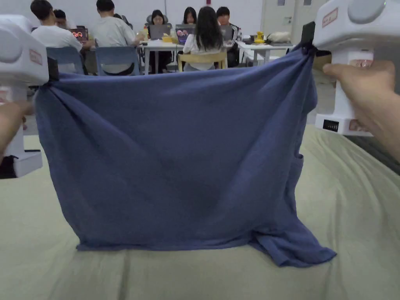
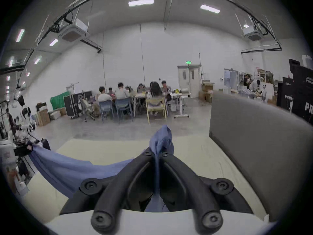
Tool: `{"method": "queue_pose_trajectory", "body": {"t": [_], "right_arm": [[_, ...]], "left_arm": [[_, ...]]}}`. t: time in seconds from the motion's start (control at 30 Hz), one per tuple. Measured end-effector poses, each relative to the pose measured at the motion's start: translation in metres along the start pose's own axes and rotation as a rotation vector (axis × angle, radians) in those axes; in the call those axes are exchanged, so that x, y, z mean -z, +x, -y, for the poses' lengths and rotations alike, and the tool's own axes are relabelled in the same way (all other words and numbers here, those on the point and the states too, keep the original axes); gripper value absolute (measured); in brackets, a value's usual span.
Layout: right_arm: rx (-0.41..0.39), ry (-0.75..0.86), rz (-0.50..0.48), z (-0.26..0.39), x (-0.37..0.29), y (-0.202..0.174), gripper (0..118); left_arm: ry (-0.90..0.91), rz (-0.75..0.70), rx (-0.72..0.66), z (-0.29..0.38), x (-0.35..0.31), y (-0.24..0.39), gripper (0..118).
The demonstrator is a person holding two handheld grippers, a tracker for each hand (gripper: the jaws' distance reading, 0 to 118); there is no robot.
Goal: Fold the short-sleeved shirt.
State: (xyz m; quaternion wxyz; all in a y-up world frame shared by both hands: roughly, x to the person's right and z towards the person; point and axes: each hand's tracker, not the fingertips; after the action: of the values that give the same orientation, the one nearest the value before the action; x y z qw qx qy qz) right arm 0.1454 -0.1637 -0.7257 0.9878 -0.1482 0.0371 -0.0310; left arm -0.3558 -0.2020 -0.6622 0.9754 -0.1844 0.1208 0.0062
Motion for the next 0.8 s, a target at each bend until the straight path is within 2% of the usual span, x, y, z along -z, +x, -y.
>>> {"method": "queue_pose_trajectory", "body": {"t": [0.1,0.2,0.33,0.43,0.7,0.8], "right_arm": [[0.031,-0.097,0.017,0.078,0.036,0.013,5],[0.045,-0.212,0.040,0.148,0.060,0.027,5],[0.077,-0.291,0.031,0.210,0.066,0.043,5],[0.122,-0.301,-0.020,0.240,0.043,0.052,5],[0.074,-0.361,-0.091,0.330,-0.079,0.075,5],[0.104,-0.378,-0.112,0.365,-0.142,0.084,5]], "left_arm": [[-0.123,0.042,-0.064,0.078,0.034,0.004,1],[-0.274,0.043,-0.035,0.143,0.060,0.010,1],[-0.342,0.065,-0.038,0.195,0.065,0.016,1],[-0.360,0.097,-0.045,0.215,0.049,0.017,1],[-0.374,0.216,-0.064,0.294,-0.065,0.011,1],[-0.381,0.228,-0.074,0.328,-0.121,0.008,1]]}}
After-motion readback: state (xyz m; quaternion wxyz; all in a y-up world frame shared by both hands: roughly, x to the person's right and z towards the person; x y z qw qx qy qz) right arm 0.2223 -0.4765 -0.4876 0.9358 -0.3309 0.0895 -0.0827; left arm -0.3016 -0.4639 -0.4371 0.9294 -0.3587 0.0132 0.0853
